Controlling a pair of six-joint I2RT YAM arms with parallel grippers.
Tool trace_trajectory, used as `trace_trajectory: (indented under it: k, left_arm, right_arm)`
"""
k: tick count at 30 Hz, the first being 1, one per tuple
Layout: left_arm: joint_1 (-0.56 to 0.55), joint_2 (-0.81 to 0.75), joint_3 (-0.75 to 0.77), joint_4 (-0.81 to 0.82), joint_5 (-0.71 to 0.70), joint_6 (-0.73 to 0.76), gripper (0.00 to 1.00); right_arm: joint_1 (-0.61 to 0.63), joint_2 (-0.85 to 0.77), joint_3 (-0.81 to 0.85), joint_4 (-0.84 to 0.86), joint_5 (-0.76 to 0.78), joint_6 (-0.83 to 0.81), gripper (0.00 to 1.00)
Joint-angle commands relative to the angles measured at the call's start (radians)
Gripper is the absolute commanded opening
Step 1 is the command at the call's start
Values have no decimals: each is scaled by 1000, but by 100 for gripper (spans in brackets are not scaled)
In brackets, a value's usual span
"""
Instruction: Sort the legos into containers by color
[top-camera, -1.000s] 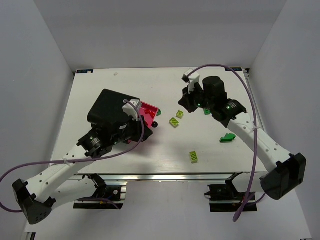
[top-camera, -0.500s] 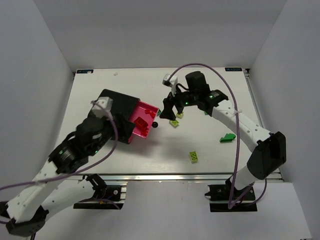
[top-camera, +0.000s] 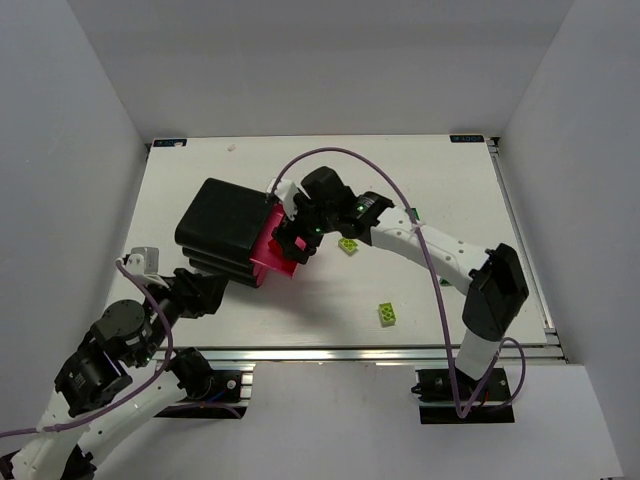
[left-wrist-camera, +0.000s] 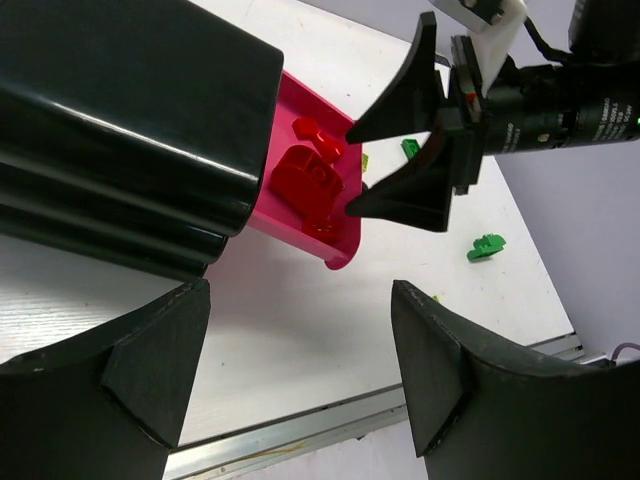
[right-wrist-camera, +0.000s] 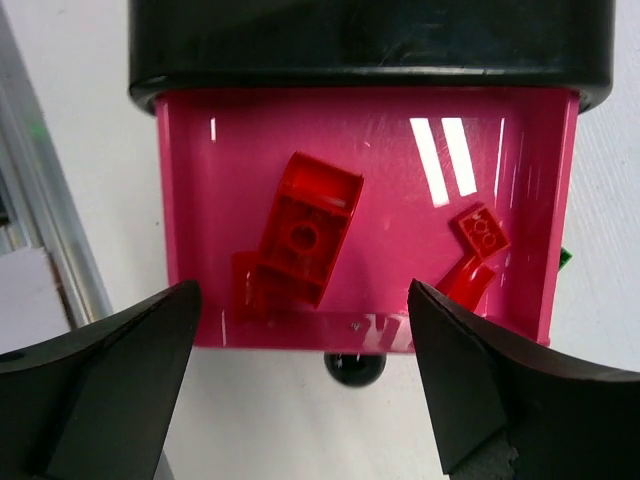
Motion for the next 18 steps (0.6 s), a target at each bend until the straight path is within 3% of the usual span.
trace_trajectory:
  k: [1, 10, 14, 18]
  left_arm:
    - [6, -30, -25, 9, -16, -10, 83]
    - [6, -168, -85, 36, -22, -22, 86]
    - [6, -190, -89, 38, -22, -24, 86]
    - [6, -184, -89, 36, -19, -24, 87]
  right_arm:
    - [17, 30, 90, -19, 112, 19, 89]
    - [57, 85, 121, -25, 162, 35, 87]
    - [71, 113, 143, -36, 164, 45, 82]
    - [77, 127, 149, -40, 179, 51, 71]
